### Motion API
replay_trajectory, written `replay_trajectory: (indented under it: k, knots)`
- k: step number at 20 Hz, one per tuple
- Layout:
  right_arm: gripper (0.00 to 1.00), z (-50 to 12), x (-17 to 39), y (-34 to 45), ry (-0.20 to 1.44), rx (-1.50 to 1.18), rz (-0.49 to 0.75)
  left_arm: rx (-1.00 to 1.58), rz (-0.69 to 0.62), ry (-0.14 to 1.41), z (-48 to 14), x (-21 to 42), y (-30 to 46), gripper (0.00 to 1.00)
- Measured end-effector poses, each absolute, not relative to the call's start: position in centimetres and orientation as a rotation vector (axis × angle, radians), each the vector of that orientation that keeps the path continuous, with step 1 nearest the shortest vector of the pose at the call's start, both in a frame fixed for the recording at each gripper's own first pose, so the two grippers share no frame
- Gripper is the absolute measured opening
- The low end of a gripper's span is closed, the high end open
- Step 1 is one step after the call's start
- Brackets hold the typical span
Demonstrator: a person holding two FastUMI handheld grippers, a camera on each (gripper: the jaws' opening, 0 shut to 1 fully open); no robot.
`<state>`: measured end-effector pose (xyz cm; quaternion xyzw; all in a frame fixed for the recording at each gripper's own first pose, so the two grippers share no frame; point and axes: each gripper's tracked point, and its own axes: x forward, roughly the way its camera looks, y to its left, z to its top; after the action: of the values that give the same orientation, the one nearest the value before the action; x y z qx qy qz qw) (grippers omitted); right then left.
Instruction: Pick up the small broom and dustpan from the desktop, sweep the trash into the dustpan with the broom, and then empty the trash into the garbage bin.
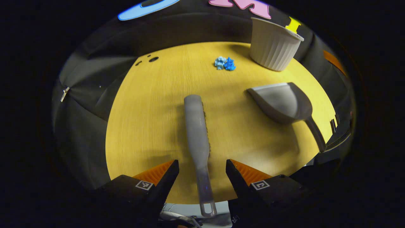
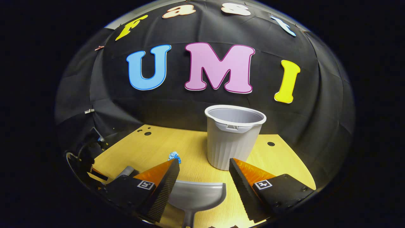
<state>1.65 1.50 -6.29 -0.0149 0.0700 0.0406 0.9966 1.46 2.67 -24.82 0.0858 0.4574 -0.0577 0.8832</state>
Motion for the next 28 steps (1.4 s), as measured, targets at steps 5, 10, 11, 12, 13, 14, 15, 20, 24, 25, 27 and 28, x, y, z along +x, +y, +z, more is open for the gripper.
replay_trajectory:
  k: [5,10,11,12,13,14,15,20,24,25,27,28]
  knots:
    - [0.98,-8.4,0.2,0.3,0.194,-0.014,0.049,0.214,-0.115,1.057,-27.5,1.9,3.1,0.96]
    - [0.98,-11.3,-0.6,0.0,0.292,0.019,0.034,0.195,-0.116,1.117,-28.9,2.5,3.1,0.86]
    - [0.98,-11.9,-0.8,0.0,0.318,0.02,0.032,0.167,-0.124,1.143,-29.1,2.6,2.8,0.85]
    - [0.98,-12.5,-0.9,0.2,0.337,0.018,0.034,0.137,-0.123,1.151,-29.2,2.6,2.4,0.83]
    - [0.98,-13.0,-1.1,0.3,0.356,0.017,0.036,0.119,-0.114,1.152,-29.0,2.9,2.3,0.73]
    - [0.98,-13.6,-1.1,0.6,0.378,0.02,0.044,0.112,-0.108,1.154,-28.9,3.2,2.4,0.65]
    - [0.98,-14.1,-1.3,0.9,0.398,0.025,0.053,0.11,-0.106,1.164,-29.1,3.1,2.3,0.59]
    - [0.98,-15.4,-1.2,1.8,0.459,0.028,0.067,0.138,-0.124,1.194,-29.0,3.1,2.3,0.5]
    - [0.98,-17.1,-1.7,2.6,0.544,0.051,0.076,0.11,-0.102,1.169,-29.0,3.2,2.4,0.29]
    - [0.98,-17.9,-1.9,2.5,0.587,0.031,0.067,0.105,-0.103,1.156,-29.0,3.1,2.4,0.25]
    - [0.98,-19.5,-2.5,2.2,0.662,-0.016,0.061,0.088,-0.121,1.139,-28.9,2.9,2.3,0.27]
    - [0.98,-20.0,-2.7,2.4,0.687,-0.021,0.059,0.088,-0.133,1.12,-28.7,3.0,2.3,0.26]
